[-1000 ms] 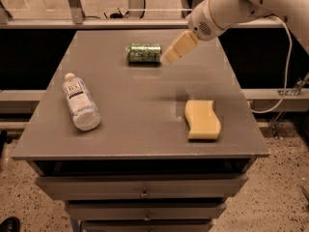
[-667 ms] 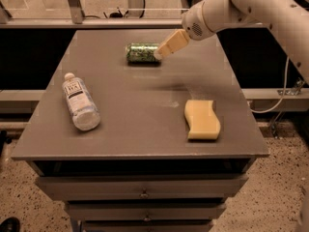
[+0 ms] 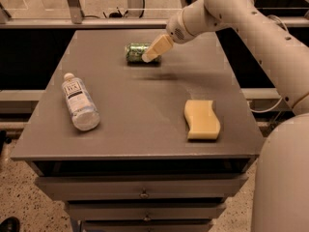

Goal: Move green can near sponge

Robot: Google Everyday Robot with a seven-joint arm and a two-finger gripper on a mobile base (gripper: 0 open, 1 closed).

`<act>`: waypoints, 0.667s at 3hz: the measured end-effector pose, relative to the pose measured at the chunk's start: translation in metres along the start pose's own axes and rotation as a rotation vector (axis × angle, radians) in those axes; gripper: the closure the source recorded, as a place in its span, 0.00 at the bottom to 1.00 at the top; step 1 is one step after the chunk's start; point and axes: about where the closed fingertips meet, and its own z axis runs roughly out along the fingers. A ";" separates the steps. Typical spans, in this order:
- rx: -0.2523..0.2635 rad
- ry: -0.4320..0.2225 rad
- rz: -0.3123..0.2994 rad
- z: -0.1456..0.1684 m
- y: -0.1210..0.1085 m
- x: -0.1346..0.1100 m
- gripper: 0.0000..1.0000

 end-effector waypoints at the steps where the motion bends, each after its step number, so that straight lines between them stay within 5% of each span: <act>1: -0.031 0.034 -0.008 0.019 0.002 0.005 0.00; 2: -0.059 0.073 -0.009 0.031 0.006 0.014 0.16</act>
Offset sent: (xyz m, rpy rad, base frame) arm 0.0078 0.0117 -0.0410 -0.0965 0.1009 0.0466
